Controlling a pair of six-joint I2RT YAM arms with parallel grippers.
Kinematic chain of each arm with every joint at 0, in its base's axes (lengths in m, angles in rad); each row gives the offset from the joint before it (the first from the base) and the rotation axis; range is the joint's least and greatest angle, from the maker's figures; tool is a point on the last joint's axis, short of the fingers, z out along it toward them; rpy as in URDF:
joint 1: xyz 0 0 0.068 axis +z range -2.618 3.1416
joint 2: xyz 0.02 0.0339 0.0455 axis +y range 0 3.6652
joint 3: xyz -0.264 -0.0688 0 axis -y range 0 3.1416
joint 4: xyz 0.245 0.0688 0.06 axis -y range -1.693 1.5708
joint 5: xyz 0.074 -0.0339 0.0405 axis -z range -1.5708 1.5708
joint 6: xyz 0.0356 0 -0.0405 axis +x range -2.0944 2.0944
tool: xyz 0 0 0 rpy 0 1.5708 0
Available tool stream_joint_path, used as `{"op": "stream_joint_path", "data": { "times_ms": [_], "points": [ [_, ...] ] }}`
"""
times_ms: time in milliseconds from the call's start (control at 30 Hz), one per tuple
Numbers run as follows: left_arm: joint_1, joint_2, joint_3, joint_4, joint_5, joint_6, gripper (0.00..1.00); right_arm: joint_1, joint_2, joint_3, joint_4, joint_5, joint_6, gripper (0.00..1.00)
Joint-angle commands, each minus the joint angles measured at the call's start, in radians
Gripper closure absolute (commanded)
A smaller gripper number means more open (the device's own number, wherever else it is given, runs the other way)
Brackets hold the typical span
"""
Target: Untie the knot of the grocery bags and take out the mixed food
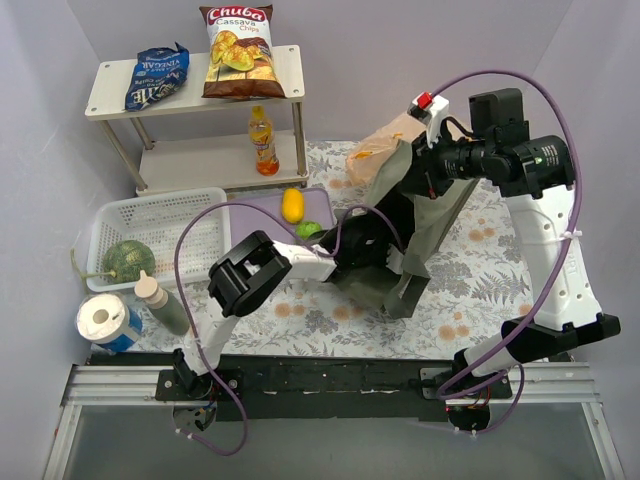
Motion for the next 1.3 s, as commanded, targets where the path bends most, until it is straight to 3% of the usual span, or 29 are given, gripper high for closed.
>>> {"op": "stream_joint_path", "data": {
  "times_ms": [0,267,467,500,533,600,800,833,867,1067,1267],
  "points": [
    [-0.002,-0.200,-0.132,0.051,0.016,-0.149,1.00,-0.042,-0.049,-0.009,0.121,-0.093,0.011,0.99],
    [0.007,-0.492,-0.287,0.148,0.037,-0.320,1.00,-0.063,-0.113,-0.147,0.122,-0.050,-0.107,0.99],
    [0.017,-0.535,-0.325,0.102,0.163,-0.328,1.00,-0.063,-0.134,-0.177,0.133,-0.044,-0.119,0.99],
    [0.015,-0.518,-0.311,0.047,0.201,-0.317,0.92,-0.065,-0.126,-0.161,0.127,-0.051,-0.115,0.99],
    [0.015,-0.482,-0.295,0.025,0.217,-0.314,0.78,-0.063,-0.106,-0.141,0.123,-0.060,-0.109,0.99],
    [0.017,-0.428,-0.255,0.025,0.212,-0.314,0.40,-0.062,-0.085,-0.068,0.098,-0.083,-0.115,0.99],
    [0.015,-0.235,-0.171,0.129,0.166,-0.208,0.19,-0.002,-0.020,0.077,0.047,-0.096,-0.121,0.99],
    [0.015,-0.207,-0.153,0.136,0.142,-0.199,0.14,0.009,-0.022,0.074,0.040,-0.094,-0.122,0.99],
    [0.015,-0.152,-0.128,0.139,0.133,-0.188,0.02,0.023,-0.026,0.068,0.038,-0.094,-0.125,0.99],
    [0.014,-0.043,-0.068,0.274,0.177,-0.120,0.02,0.121,-0.032,0.028,0.037,-0.116,-0.112,0.99],
    [0.006,0.101,0.120,0.202,0.206,-0.058,0.02,0.274,0.018,0.098,0.037,-0.156,-0.089,0.99]
  ]
}}
